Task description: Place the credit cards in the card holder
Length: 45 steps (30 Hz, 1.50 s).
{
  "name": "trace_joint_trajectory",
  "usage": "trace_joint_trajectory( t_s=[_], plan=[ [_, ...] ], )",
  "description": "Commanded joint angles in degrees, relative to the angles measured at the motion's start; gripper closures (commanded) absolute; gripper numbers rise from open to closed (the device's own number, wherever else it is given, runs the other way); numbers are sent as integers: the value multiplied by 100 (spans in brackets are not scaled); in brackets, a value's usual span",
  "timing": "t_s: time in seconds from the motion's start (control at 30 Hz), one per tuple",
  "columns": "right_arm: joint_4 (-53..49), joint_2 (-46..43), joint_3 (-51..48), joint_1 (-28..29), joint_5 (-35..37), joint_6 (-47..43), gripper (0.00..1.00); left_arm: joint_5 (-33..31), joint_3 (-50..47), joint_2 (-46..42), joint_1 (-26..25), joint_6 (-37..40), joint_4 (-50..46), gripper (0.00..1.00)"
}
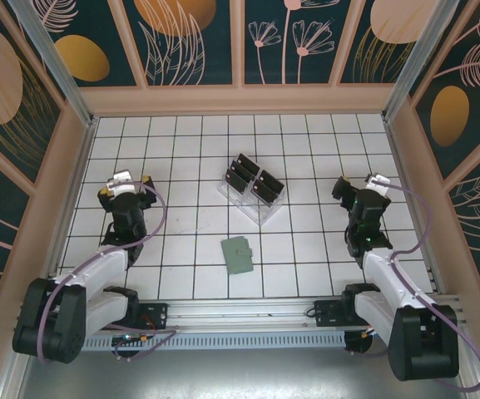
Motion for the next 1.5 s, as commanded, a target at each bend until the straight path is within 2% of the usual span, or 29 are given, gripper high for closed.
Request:
trace_joint_trajectory(
  t_s=[0.0,0.13,0.37,0.5,0.6,0.67,0.7,0.73,0.87,1.07,1.17,1.2,1.47],
  plan=[
    [1311,218,-304,-88,-89,-478,1,235,-338,284,181,378,1425,1],
    [2446,689,-753,-204,-240,-611,1,434,-474,1056,242,419,2454,1],
    [4729,1904,-1190,-261,-731,-951,1,1063,-437,1853,397,674,3385,1],
    [6291,2786,-1389,-273,-1018,-1230,1,1243,-280,1948,533,570,3186,1],
    [7897,3891,-1627,-237,-958,-1326,1,1419,-208,2048,681,445,3111,1],
    [6973,3590,-1396,-209,-1201,-1359,1,1866,-277,2266,924,285,3322,1],
    [6898,3626,-1296,-217,-1338,-1408,1,1907,-361,2424,952,279,3796,1],
    [6777,3658,-1204,-251,-1396,-1395,1,1939,-258,2307,960,271,3359,1],
    [5581,3564,-670,-764,-1917,-914,2,2023,-233,2357,1010,237,3364,1],
    [5606,3587,-655,-682,-1812,-960,3,2040,-223,2329,1016,239,3311,1],
    [5743,3596,-724,-453,-841,-950,1,2045,-266,2309,1015,247,3380,1],
    [5843,3589,-784,-453,-733,-890,1,2043,-261,2309,1015,248,3368,1],
    [5759,3585,-732,-447,-893,-963,1,2040,-252,2318,1015,248,3364,1]
  ],
)
